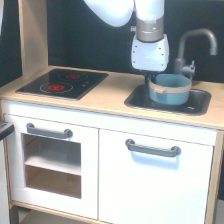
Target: Place the pot in the sink
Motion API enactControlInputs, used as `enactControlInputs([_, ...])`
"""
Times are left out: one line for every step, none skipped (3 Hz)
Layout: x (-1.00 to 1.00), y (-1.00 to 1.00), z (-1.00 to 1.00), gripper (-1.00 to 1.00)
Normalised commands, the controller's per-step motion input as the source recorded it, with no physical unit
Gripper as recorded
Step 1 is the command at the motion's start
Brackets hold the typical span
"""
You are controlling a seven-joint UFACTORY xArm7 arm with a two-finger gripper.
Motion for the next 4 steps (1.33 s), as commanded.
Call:
enactControlInputs([-0.01,0.03,-0.39,-0.16])
enactControlInputs([-0.01,0.02,-0.39,-0.16])
enactControlInputs([0.00,0.02,-0.39,-0.15])
enactControlInputs([-0.01,0.01,-0.37,-0.08])
